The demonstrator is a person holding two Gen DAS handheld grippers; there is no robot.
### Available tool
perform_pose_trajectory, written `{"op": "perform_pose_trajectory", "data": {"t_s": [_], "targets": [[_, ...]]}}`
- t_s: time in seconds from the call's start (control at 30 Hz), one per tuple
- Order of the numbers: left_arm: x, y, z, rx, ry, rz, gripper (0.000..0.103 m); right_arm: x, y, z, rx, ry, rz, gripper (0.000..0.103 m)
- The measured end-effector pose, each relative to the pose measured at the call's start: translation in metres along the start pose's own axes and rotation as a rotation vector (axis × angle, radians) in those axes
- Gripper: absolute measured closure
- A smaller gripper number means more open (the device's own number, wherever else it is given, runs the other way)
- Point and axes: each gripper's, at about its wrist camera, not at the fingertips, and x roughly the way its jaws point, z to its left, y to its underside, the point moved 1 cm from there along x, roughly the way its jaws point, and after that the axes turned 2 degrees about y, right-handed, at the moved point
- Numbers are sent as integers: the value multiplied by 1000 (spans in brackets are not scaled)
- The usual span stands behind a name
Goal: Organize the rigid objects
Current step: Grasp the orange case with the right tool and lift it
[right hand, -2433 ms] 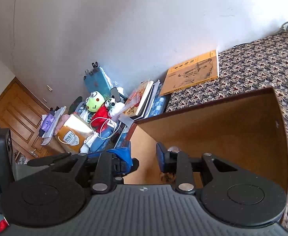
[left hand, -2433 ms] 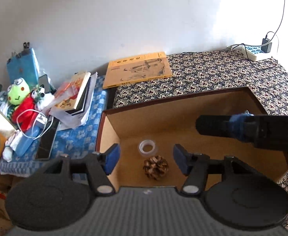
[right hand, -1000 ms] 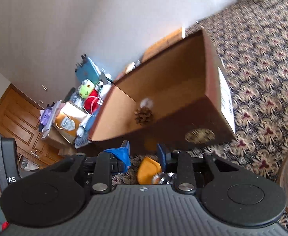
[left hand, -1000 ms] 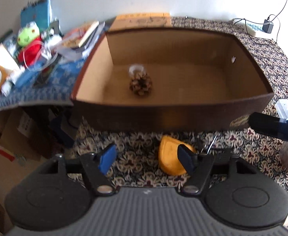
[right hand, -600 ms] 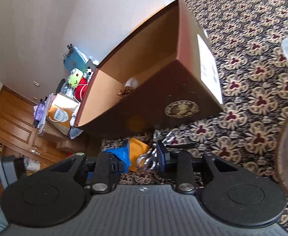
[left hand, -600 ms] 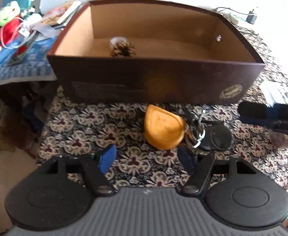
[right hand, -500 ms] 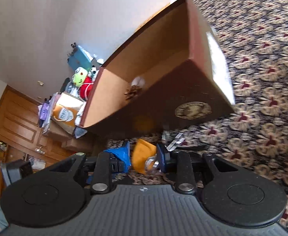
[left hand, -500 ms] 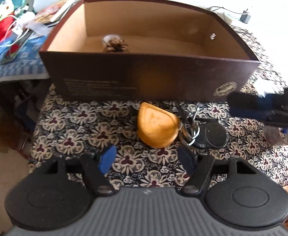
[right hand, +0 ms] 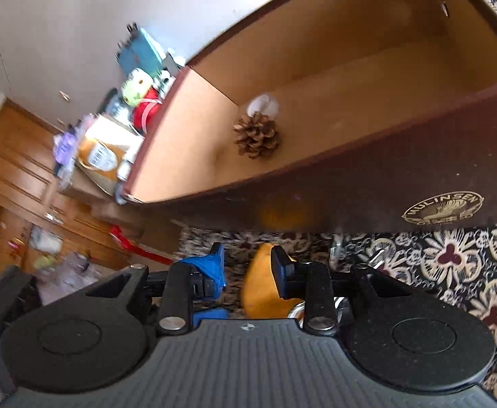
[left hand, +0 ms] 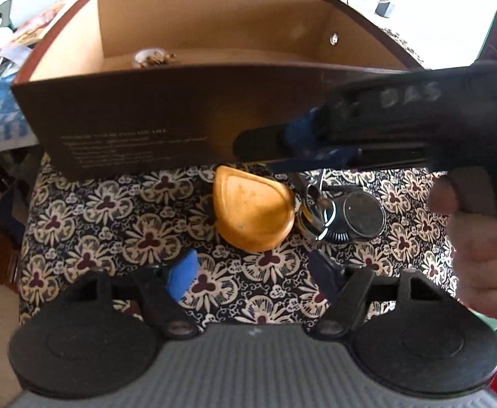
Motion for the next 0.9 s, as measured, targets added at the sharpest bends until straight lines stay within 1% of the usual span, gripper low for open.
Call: {"op": "perform_pose_trajectory", "data": {"t_s": [0.13,0.17,0.23,0.3,0.33,0.4,0.53,0.6,0.67,0.7,0.77,0.9], "targets": [[5,-4,2,33,24,7,28,-5,2,-14,29,29,1,89],[6,-5,2,45,30,7,28,-8,3,-19,33,40,-1,91],[8,-8,0,66,42,10,28,-13,5,-28,46,58,-1,91],[11,-10,-2,88,46,13,28,-20,7,-38,67,63,-12,93],[12,-11,-2,99,45,12,28,-23,6,-41,82,60,-17,93],[14,-13,-2,108,49,13,28,-27,6,-46,106,49,-18,89],[19,-19,-1,121,56,15,28,-22,3,-43,89,40,-13,89],[21,-20,0,133,45,11,28,-13,3,-38,80,28,16,90],[24,-21,1,137,33,11,29,-8,5,-32,52,30,29,88],[25,-22,2,136,29,10,30,-6,5,-29,37,33,35,88],[27,-23,5,137,17,10,40,-4,4,-27,34,27,47,87],[25,-22,11,128,10,-1,39,-2,0,-29,60,3,70,88]]}}
